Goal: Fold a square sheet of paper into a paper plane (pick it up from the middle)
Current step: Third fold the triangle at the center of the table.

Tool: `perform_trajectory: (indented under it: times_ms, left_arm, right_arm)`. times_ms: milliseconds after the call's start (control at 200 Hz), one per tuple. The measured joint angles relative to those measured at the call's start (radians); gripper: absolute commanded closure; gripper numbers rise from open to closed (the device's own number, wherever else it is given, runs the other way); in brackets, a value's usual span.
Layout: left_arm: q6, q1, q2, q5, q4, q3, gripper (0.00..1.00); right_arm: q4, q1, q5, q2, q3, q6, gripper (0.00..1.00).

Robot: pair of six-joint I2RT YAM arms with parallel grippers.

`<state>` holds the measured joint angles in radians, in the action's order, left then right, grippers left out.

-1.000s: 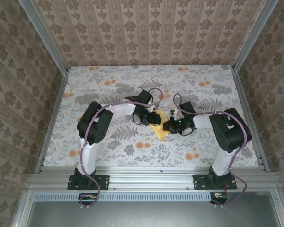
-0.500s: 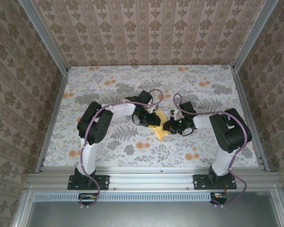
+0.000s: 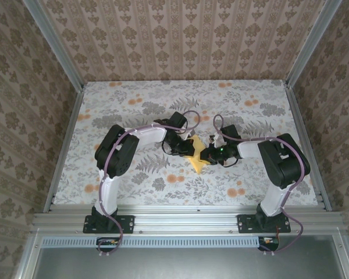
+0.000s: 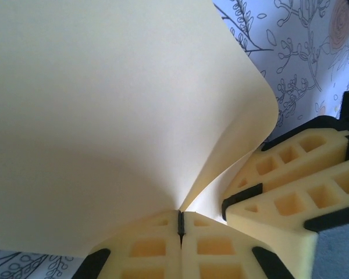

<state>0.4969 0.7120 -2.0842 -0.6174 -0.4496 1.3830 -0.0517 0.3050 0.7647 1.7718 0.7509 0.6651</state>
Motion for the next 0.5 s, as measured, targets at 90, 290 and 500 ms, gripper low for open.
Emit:
perform_trajectory:
  times_ms: [90,290,500]
  left_arm:
    - [-0.003,0.0,0.0,0.002,-0.009,0.0,1.0]
    - [-0.015,-0.006,0.0,0.012,-0.027,-0.002,1.0]
    - [-0.023,-0.013,0.0,0.02,-0.036,-0.003,1.0]
  right_arm:
    - [0.02,-0.002,0.0,-0.02,0.007,-0.007,0.75]
    - [0.071,-0.022,0.0,-0.049,0.06,-0.032,0.74]
    - [0.102,-0.031,0.0,-0.016,0.161,-0.052,0.75]
